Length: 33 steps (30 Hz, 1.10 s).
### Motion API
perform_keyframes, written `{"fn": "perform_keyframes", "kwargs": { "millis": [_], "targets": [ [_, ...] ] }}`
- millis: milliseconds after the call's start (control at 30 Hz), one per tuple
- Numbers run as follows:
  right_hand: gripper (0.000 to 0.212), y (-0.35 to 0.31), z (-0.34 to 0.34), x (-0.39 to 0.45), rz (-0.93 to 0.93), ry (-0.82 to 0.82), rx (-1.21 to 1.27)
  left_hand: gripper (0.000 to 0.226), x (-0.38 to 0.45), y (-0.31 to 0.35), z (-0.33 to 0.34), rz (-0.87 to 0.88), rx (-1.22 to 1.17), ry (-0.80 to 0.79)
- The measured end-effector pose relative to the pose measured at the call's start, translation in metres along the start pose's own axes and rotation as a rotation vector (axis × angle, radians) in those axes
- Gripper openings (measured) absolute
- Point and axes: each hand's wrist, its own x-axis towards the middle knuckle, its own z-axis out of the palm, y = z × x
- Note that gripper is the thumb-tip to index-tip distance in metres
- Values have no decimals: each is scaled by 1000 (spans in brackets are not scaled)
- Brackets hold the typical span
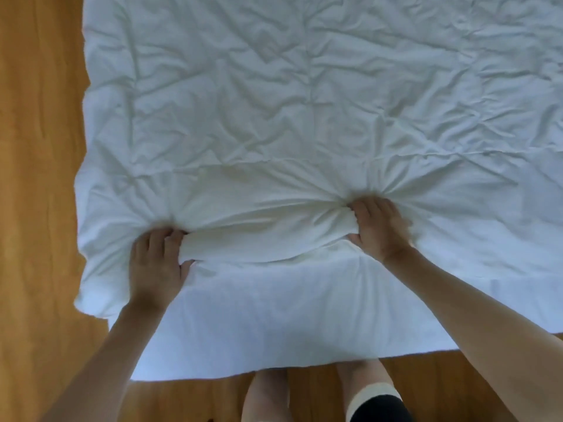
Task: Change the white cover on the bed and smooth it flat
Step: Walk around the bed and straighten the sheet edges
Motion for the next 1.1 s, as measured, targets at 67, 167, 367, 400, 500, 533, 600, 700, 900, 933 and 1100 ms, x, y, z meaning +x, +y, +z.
{"fn": "perform_keyframes", "kwargs": {
  "millis": [67, 167, 367, 400, 500, 533, 600, 700, 900, 933, 1100],
  "targets": [
    [48, -5, -10, 12, 34, -41, 0, 45, 10, -2, -4, -45, -22, 10],
    [45, -21, -32, 14, 38, -99, 49, 46, 15, -5, -15, -48, -30, -34],
    [45, -66, -84, -29, 91, -221, 98, 65, -34, -17, -75, 73, -81, -92],
    [45, -74, -95, -37, 98, -239, 104, 67, -46, -18, -87, 80, -90, -97],
    [45, -99, -129, -58, 116, -269, 82, 69, -77, -17, -118, 69, -70, -130],
    [45, -107, -140, -64, 123, -271, 72, 70, -84, -17, -129, 71, -61, -144],
    [45, -123, -160, -75, 122, -269, 53, 71, -100, -17, -151, 79, -60, -161],
    [46, -142, -184, -96, 108, -274, 39, 68, -127, -14, -176, 79, -63, -162],
    [41, -193, -213, -156, 192, -533, 130, 51, -207, -8, -196, 101, -13, -247],
    [37, -200, -213, -164, 199, -583, 174, 43, -221, -7, -197, 83, 13, -280],
    [62, -209, -191, -178, 91, -835, 99, 71, -247, 7, -179, -88, 109, -540]
  ]
}}
